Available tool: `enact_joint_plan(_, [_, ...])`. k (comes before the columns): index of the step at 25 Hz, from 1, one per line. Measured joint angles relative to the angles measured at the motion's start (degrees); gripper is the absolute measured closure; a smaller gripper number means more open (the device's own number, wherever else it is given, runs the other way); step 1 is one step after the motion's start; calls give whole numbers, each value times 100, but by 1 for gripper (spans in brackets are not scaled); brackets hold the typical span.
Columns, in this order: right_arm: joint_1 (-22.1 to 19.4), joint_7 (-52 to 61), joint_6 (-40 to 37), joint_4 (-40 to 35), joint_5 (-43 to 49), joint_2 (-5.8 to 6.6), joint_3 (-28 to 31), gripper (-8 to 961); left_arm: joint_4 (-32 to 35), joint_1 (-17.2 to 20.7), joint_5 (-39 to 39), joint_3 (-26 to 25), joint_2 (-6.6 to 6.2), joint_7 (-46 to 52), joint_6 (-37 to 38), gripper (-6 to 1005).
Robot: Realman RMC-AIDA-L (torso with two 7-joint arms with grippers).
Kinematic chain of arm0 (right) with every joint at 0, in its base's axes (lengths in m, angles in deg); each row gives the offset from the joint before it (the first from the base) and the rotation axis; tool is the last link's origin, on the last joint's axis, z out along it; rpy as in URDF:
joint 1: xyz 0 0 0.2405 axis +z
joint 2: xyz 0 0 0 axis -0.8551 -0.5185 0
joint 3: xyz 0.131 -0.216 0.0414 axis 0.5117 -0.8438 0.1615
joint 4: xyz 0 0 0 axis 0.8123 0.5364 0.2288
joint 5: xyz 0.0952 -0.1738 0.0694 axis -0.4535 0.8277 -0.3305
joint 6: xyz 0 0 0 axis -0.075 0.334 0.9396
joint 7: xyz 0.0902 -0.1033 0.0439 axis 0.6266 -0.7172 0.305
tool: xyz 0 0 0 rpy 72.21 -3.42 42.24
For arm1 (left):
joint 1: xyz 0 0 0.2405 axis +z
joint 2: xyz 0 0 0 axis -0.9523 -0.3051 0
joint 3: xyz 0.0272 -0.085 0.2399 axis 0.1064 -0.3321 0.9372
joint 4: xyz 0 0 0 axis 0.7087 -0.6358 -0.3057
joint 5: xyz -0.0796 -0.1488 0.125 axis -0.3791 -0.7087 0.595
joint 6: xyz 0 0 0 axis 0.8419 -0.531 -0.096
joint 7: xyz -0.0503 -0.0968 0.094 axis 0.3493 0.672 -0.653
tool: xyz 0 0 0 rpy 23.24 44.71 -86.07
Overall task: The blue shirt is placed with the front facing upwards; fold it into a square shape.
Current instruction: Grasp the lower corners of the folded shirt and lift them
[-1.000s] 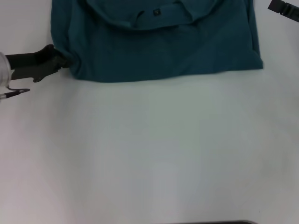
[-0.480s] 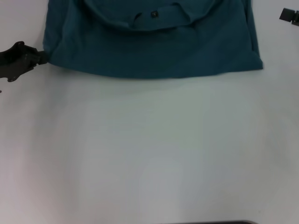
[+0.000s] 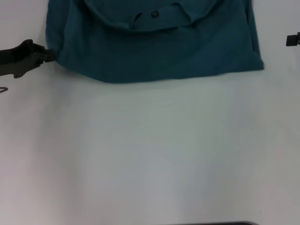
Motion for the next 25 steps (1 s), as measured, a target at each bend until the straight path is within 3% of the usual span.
enact_joint_plan(6, [340,329,-58,-230,546,12,-30,27,-21,-7,0,10,10,-64,43,971])
enact_joint_plan(9, [498,332,138,-197,902,-111,-52,27,-23,-10,0,10,27,-76,46,971])
enact_joint_plan(11, [582,257,368,-176,1092,-294,-169,27,-23,-18,0,9,40,-95,50,971])
enact_joint_plan(16, [635,283,503,-124,1142,-411,-366,27,-23,-56,-2,10,62,-133,60,971])
enact_joint_plan(25, [729,541,723,379,1156,-431,-499,27,-23,-47,-14,10,67,-194,64,972])
